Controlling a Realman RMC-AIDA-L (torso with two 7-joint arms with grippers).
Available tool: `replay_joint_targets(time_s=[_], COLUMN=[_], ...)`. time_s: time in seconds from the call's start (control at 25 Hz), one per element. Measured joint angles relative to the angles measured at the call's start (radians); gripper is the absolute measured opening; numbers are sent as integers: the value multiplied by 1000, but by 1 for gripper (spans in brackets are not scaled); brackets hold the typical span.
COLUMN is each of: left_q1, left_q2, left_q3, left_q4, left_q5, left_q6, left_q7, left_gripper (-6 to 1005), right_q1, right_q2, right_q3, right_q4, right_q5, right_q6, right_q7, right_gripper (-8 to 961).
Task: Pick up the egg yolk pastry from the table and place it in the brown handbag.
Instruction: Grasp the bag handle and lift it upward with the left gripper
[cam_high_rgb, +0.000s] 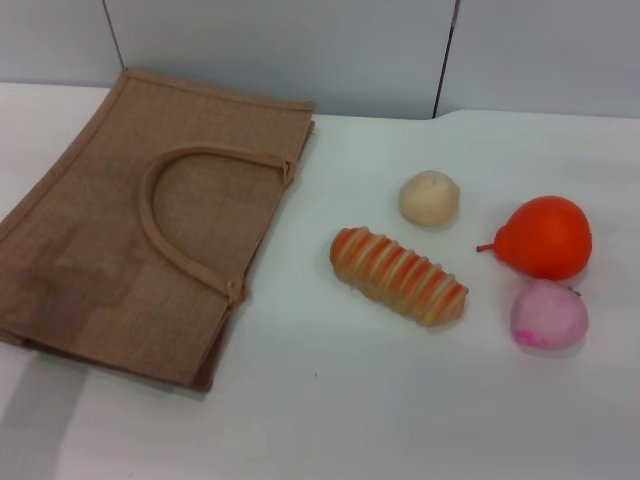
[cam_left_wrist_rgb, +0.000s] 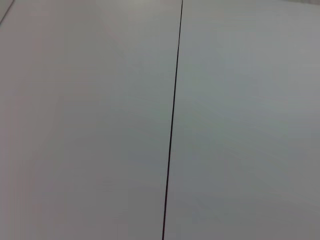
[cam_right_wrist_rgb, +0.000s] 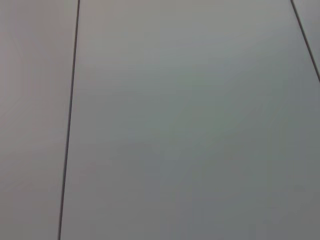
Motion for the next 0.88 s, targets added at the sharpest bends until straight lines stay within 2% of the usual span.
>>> replay_joint_targets(time_s=[0.6,0.68,0.8,0.88], left_q1=[-2,-6,-10,-10], left_q2=[0,3,16,30], left_q3=[0,0,19,63], left_q4=[0,1,23,54], left_q5=[0,0,2,3], left_q6=[30,60,126,164], left_q7=[-15,-65,-231,-358], left_gripper=[709,708,708,708], right_q1=[2,2,2,1], right_q2=[0,0,0,0], right_q3=[0,0,0,0], right_q4=[0,0,0,0], right_q5=[0,0,0,0], right_q6=[4,5,6,6], right_q7=[0,0,0,0], right_gripper=[882,882,882,881])
